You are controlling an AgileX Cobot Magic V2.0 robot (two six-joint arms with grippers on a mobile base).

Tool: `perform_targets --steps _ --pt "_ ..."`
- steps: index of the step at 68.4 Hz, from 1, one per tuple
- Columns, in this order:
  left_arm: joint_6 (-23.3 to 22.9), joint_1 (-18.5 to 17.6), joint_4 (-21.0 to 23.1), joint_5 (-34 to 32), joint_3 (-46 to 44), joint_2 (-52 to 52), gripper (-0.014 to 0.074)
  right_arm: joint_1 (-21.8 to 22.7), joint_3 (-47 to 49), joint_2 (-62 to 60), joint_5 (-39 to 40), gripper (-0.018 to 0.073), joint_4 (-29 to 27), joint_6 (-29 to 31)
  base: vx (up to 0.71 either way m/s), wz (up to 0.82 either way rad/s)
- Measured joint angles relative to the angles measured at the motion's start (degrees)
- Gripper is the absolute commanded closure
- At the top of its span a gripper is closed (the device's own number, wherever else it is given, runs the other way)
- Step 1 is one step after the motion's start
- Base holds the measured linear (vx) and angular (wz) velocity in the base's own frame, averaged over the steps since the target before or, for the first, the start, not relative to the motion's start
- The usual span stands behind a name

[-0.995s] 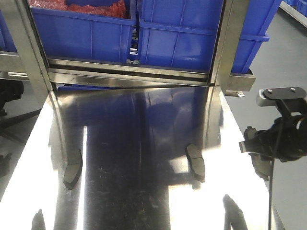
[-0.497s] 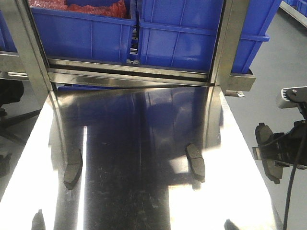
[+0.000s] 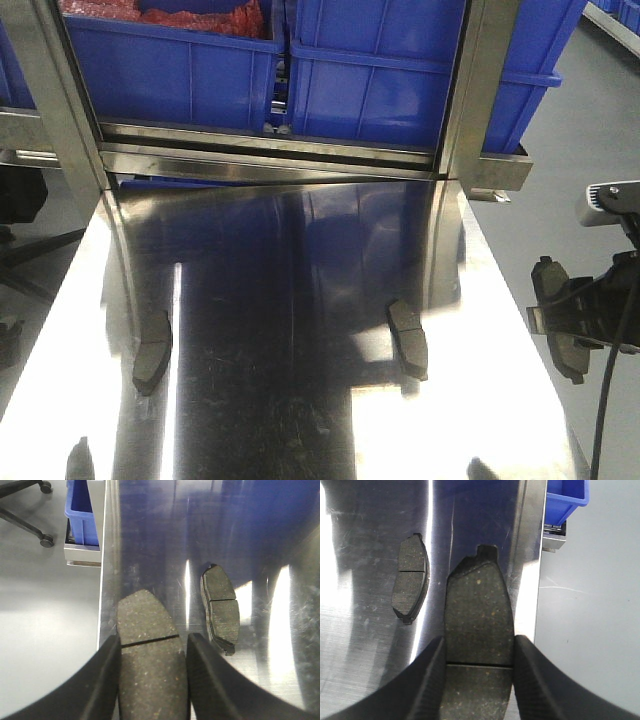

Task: Move and align brake pads A on conveyor
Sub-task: 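Lift the grasped brake pad off the table with the right gripper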

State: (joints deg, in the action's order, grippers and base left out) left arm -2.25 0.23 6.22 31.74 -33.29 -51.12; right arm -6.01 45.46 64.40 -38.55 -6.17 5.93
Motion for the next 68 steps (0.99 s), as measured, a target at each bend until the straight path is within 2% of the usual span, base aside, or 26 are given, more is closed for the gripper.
perform_targets --steps 68 --pt "0.0 0.0 0.0 0.0 0.0 0.0 0.0419 0.0 0.0 0.0 0.0 0.0569 0.0 0.0 0.00 0.00"
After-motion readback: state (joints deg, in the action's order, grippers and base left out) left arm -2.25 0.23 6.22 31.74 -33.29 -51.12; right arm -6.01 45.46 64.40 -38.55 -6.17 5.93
